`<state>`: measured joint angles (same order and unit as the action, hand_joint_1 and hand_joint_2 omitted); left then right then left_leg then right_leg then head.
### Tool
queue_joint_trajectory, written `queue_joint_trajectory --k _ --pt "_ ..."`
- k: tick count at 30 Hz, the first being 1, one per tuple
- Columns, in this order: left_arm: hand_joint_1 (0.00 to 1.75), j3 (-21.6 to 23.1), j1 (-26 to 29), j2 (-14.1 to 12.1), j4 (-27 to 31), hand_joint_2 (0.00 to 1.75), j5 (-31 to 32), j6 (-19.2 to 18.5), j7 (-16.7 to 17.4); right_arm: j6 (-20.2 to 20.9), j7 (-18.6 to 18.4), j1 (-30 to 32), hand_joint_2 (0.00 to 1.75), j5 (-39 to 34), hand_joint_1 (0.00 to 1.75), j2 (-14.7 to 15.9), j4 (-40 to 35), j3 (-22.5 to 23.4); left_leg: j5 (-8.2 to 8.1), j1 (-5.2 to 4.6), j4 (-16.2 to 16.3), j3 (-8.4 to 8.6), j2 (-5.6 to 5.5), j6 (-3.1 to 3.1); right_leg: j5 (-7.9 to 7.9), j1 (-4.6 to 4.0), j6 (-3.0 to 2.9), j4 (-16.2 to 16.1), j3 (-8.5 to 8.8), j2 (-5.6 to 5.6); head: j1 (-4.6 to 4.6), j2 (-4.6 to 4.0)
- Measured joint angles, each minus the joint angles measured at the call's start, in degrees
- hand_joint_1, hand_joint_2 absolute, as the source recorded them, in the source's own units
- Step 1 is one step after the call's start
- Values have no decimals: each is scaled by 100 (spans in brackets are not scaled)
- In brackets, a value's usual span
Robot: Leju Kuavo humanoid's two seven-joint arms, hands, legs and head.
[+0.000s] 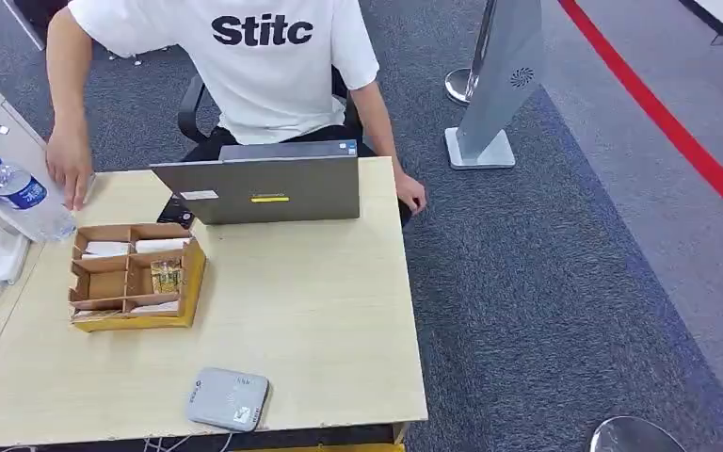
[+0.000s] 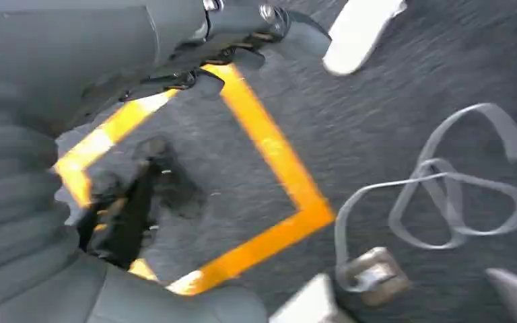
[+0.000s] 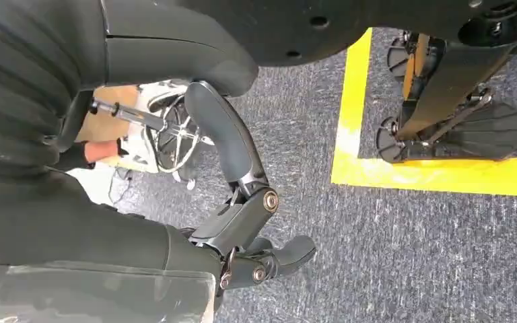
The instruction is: Pass the card to the sensor for recognition and then transmit it.
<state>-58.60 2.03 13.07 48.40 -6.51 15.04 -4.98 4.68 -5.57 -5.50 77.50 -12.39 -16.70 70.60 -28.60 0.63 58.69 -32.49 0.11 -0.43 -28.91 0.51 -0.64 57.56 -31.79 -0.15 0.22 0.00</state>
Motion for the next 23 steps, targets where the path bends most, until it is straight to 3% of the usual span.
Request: queue_joint_trajectory --k 5,12,15,16,18,23 --pt "0 -68 -242 -323 -1110 175 616 -146 260 59 22 -3 175 -11 0 37 17 -39 0 0 0 1 -1 0 -1 0 0 0 -1 0 2 0" --pt "0 5 -363 -463 -1997 175 1496 -26 794 66 52 2 175 -42 0 63 28 -42 -1 -1 0 1 1 0 -1 1 1 0 -2 2 2 0" --pt "0 379 -329 -599 -2229 175 2778 24 1312 -13 41 7 175 -118 0 63 28 -41 -1 0 1 1 1 0 -1 1 1 0 -2 3 2 0" --pt "0 648 -293 -675 -2307 175 3636 61 1605 -53 28 10 175 -138 0 57 28 -39 0 0 1 2 1 0 -1 0 0 0 -1 3 7 0" --pt "0 1232 -195 -741 -2351 175 4630 -65 1803 -63 11 17 175 -138 0 48 28 -42 0 0 0 2 1 0 -1 0 0 0 -2 3 2 0" --pt "0 1506 -146 -778 -2368 175 5062 -266 1665 -107 63 22 175 -142 0 48 35 -41 0 0 0 2 0 0 -1 0 0 0 -1 3 4 0"
